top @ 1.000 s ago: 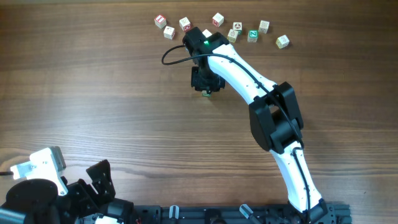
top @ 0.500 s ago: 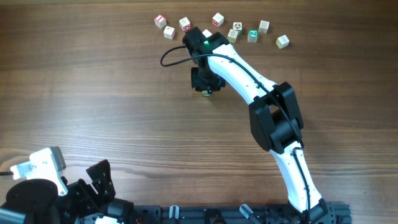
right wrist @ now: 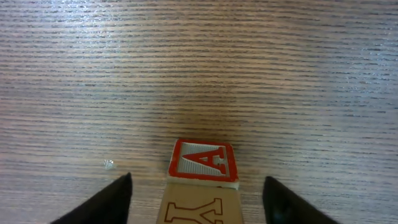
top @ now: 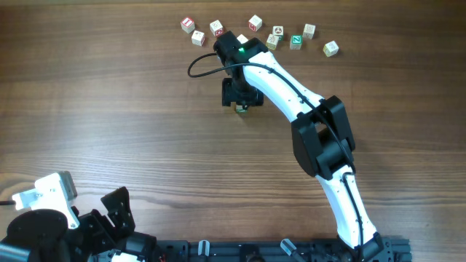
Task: Form a tower
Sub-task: 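Open the right gripper and lift it away from the stack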
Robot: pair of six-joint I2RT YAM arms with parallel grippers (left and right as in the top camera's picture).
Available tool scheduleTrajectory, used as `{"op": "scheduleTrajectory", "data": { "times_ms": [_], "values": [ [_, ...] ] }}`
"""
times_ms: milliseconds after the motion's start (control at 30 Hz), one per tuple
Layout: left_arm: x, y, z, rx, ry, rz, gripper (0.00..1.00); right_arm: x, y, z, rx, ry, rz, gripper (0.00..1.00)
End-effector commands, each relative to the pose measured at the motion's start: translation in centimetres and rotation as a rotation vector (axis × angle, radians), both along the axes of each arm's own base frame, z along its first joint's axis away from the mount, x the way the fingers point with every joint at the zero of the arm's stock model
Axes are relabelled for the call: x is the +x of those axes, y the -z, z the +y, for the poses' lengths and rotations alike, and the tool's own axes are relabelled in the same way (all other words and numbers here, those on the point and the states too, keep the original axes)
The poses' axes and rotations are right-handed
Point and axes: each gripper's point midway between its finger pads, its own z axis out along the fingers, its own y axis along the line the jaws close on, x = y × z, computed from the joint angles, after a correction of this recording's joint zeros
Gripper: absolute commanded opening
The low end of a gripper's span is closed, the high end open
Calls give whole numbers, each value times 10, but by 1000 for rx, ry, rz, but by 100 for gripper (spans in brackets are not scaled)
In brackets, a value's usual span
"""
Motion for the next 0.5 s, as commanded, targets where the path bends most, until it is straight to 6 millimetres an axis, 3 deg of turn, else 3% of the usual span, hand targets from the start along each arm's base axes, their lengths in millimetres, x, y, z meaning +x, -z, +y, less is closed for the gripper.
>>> {"op": "scheduleTrajectory", "data": {
  "times_ms": [0,67,233,333,467],
  "values": [
    [0,0,3,4,-16,-5,100,-1,11,-2,-12,8,22,78],
    [0,0,3,4,-16,-5,100,1,2,-1,-7,9,14,99],
    [0,0,3,4,-16,-5,100,5,-55,2,47,20,-65,100],
    [0,0,3,4,-16,-5,100,1,-114,-4,92,29,-155,99],
    [0,0,3,4,-16,-5,100,-25,-220,-54,49,133,-343,100]
  ]
}}
